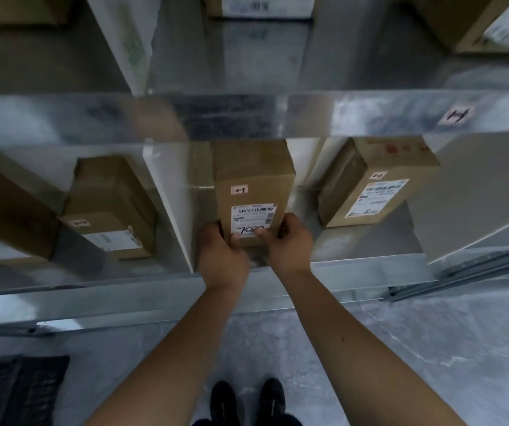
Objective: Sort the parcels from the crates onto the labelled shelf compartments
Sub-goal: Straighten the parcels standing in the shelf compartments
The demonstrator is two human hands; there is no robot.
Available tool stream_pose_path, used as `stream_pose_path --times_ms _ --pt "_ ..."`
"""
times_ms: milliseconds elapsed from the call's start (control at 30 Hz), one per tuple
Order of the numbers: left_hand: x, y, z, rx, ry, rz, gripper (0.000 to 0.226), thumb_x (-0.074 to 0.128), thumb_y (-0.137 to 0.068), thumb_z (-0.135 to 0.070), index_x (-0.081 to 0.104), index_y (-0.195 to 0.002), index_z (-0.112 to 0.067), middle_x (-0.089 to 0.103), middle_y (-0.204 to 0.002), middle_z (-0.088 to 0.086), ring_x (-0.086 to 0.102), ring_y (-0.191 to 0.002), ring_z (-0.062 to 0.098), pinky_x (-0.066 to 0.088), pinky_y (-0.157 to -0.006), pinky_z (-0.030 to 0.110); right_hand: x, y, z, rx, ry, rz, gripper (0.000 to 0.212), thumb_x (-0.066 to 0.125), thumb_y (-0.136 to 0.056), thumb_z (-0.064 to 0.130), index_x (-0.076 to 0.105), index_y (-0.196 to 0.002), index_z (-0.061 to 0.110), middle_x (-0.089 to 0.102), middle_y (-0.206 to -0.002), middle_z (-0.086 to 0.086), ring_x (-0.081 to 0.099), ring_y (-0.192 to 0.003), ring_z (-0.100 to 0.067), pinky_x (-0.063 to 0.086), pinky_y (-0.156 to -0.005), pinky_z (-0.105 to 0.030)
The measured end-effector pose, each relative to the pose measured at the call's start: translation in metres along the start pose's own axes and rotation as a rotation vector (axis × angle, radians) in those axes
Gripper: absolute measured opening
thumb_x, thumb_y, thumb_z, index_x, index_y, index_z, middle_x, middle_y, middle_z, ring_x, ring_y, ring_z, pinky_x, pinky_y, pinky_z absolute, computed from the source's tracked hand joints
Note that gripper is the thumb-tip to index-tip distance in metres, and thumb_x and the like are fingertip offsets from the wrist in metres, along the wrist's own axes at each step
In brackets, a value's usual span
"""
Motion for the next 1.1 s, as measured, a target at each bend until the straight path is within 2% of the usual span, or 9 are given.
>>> stream_pose_path --times_ms 100,267,500,633,833,933,967,1033,1100 --pt "0.005 -0.003 0.005 0.029 -0.016 -0.032 0.017 0.060 -0.098 -0.017 0.056 -0.114 -0.011 0.067 -0.111 0.011 0.064 -0.099 0.035 0.047 -0.075 0.038 0.003 -0.002 -0.002 -0.036 -0.018 -0.029 0.025 0.084 -0.082 0.026 0.060 -0.088 0.031 0.070 -0.085 0.013 0.069 -0.083 -0.012 0.056 -0.073 -0.029" --pt "0.012 -0.017 -0.001 0.049 -0.008 -0.052 0.016 0.060 -0.099 -0.018 0.057 -0.113 -0.011 0.067 -0.117 0.011 0.063 -0.104 0.033 0.043 -0.076 0.033 0.007 -0.015 -0.001 -0.053 -0.077 -0.031 0.023 0.082 -0.086 0.028 0.064 -0.099 0.034 0.067 -0.093 0.020 0.061 -0.083 0.007 0.044 -0.072 -0.010" --pt "0.015 -0.031 -0.007 0.036 0.021 -0.048 0.016 0.059 -0.096 -0.016 0.058 -0.112 -0.017 0.070 -0.117 0.005 0.066 -0.107 0.029 0.051 -0.082 0.033 0.012 -0.032 -0.007 -0.073 -0.085 -0.081 0.020 0.083 -0.084 0.031 0.068 -0.098 0.031 0.070 -0.092 0.019 0.064 -0.085 0.005 0.049 -0.075 -0.015" --pt "0.017 -0.032 -0.006 0.003 0.054 -0.046 0.017 0.058 -0.098 -0.014 0.059 -0.115 -0.017 0.070 -0.119 0.004 0.066 -0.107 0.027 0.046 -0.078 0.029 0.014 -0.032 -0.006 -0.072 -0.106 -0.085 0.023 0.084 -0.084 0.031 0.070 -0.102 0.027 0.071 -0.093 0.018 0.064 -0.084 0.009 0.049 -0.075 -0.012" --pt "0.018 -0.022 -0.013 -0.028 0.128 0.019 0.033 0.060 -0.102 -0.019 0.057 -0.135 -0.023 0.068 -0.132 -0.002 0.065 -0.118 0.017 0.046 -0.086 0.025 0.005 -0.027 -0.005 -0.008 -0.143 -0.019 0.044 0.085 -0.084 0.031 0.070 -0.123 0.020 0.072 -0.110 0.013 0.068 -0.102 -0.006 0.057 -0.092 -0.026" --pt "0.014 -0.011 -0.018 -0.037 0.072 0.027 0.048 0.061 -0.101 -0.024 0.049 -0.146 -0.019 0.065 -0.140 0.002 0.064 -0.125 0.023 0.053 -0.099 0.034 -0.009 -0.016 -0.013 0.097 -0.207 -0.061 0.063 0.088 -0.082 0.033 0.063 -0.137 0.014 0.071 -0.123 0.002 0.068 -0.108 -0.011 0.056 -0.097 -0.030" --pt "0.012 -0.006 -0.020 -0.045 0.049 0.029 0.049 0.061 -0.100 -0.025 0.048 -0.147 -0.018 0.064 -0.142 0.003 0.064 -0.126 0.026 0.053 -0.102 0.038 -0.013 -0.011 -0.014 0.126 -0.221 -0.078 0.061 0.088 -0.082 0.034 0.065 -0.135 0.015 0.072 -0.121 0.003 0.069 -0.106 -0.011 0.058 -0.098 -0.033" --pt "0.007 0.004 -0.025 -0.044 0.057 0.039 0.044 0.060 -0.100 -0.022 0.051 -0.142 -0.018 0.066 -0.139 0.003 0.064 -0.124 0.026 0.052 -0.101 0.035 -0.019 0.003 -0.019 0.177 -0.280 -0.078 0.050 0.088 -0.081 0.034 0.069 -0.125 0.020 0.074 -0.110 0.008 0.072 -0.099 -0.008 0.062 -0.091 -0.041" --pt "0.002 0.016 -0.030 -0.015 0.119 0.070 0.039 0.059 -0.098 -0.020 0.055 -0.137 -0.023 0.069 -0.132 -0.002 0.066 -0.118 0.020 0.050 -0.097 0.029 -0.023 0.019 -0.018 0.177 -0.328 -0.058 0.033 0.086 -0.084 0.028 0.071 -0.113 0.024 0.074 -0.098 0.013 0.072 -0.091 0.000 0.063 -0.085 -0.032"
Point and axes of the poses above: each hand's wrist, its own y-axis away from the middle knuckle, its own x-axis out of the palm, z = x × y, the point moved 9 cm from there along -y, towards the middle knuckle
